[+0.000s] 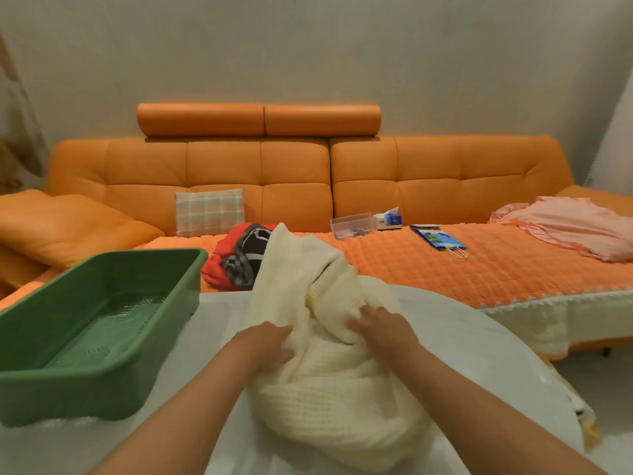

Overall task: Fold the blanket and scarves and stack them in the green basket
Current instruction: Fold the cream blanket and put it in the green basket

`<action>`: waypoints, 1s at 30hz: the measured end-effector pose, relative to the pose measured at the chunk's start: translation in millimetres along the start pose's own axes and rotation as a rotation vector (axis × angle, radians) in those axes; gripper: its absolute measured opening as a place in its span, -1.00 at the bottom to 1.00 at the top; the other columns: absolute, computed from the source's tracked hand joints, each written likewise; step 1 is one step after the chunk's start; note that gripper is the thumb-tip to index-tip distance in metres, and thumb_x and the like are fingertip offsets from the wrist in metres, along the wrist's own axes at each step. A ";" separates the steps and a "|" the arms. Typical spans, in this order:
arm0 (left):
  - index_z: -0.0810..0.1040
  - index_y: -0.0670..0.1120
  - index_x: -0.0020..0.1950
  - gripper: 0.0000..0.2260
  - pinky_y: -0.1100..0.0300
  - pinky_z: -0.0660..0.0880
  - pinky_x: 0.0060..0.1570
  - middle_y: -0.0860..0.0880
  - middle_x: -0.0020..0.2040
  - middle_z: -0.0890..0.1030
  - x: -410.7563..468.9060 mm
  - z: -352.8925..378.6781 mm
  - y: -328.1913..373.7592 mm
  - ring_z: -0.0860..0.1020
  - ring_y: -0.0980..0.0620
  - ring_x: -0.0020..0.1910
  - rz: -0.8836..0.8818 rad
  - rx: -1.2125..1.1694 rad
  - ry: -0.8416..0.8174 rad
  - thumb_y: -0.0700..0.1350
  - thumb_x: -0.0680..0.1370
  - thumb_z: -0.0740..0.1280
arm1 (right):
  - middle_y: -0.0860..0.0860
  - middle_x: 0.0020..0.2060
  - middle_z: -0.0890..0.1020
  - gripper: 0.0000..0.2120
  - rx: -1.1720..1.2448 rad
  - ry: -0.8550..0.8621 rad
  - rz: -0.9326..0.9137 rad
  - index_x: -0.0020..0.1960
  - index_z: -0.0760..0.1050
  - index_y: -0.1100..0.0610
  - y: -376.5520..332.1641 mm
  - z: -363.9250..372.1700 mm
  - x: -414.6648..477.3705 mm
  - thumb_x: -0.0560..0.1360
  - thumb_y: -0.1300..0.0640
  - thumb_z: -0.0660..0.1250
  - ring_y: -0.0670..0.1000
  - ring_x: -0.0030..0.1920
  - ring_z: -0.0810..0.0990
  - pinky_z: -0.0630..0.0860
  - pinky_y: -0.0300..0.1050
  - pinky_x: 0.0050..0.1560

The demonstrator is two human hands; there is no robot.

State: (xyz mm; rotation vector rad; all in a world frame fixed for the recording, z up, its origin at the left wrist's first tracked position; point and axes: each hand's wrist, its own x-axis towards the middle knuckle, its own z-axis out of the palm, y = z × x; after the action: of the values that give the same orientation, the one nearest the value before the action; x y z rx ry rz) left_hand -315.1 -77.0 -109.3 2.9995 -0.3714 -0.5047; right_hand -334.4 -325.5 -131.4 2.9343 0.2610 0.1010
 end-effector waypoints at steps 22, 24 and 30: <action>0.49 0.08 0.34 -0.59 0.18 0.42 0.07 0.06 0.27 0.51 -54.7 15.6 -15.8 0.49 -0.02 0.21 0.210 -0.026 0.295 -0.28 0.57 0.20 | -0.08 -0.06 0.57 -0.65 0.513 -0.106 -0.164 0.16 0.54 -0.25 -83.7 -5.9 -39.6 0.57 0.12 0.13 0.03 -0.02 0.49 0.45 0.05 0.08; 0.25 0.17 0.52 -0.34 0.11 0.37 0.25 0.10 0.51 0.26 -44.7 19.3 -22.5 0.33 -0.03 0.42 0.299 0.000 0.291 -0.37 0.53 0.19 | -0.09 -0.22 0.62 -0.79 0.538 -0.118 -0.141 -0.20 0.53 -0.11 -75.9 -7.3 -34.9 0.50 0.14 0.22 0.02 -0.16 0.55 0.51 0.02 -0.03; 0.14 0.22 0.52 -0.41 0.13 0.43 -0.08 0.02 0.14 0.53 -25.2 24.1 -35.3 0.53 -0.04 0.02 0.154 0.006 0.271 -0.16 0.57 0.25 | 0.00 0.15 0.52 -0.66 0.150 0.136 0.253 0.26 0.54 -0.01 -32.8 -14.6 -20.3 0.57 0.24 0.18 0.08 0.15 0.54 0.37 -0.04 0.17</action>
State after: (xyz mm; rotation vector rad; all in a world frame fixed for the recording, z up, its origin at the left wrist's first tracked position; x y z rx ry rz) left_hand -338.3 -37.4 -128.2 2.9563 -0.5734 -0.0816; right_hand -361.1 -294.8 -124.6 3.1002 -0.0904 0.3311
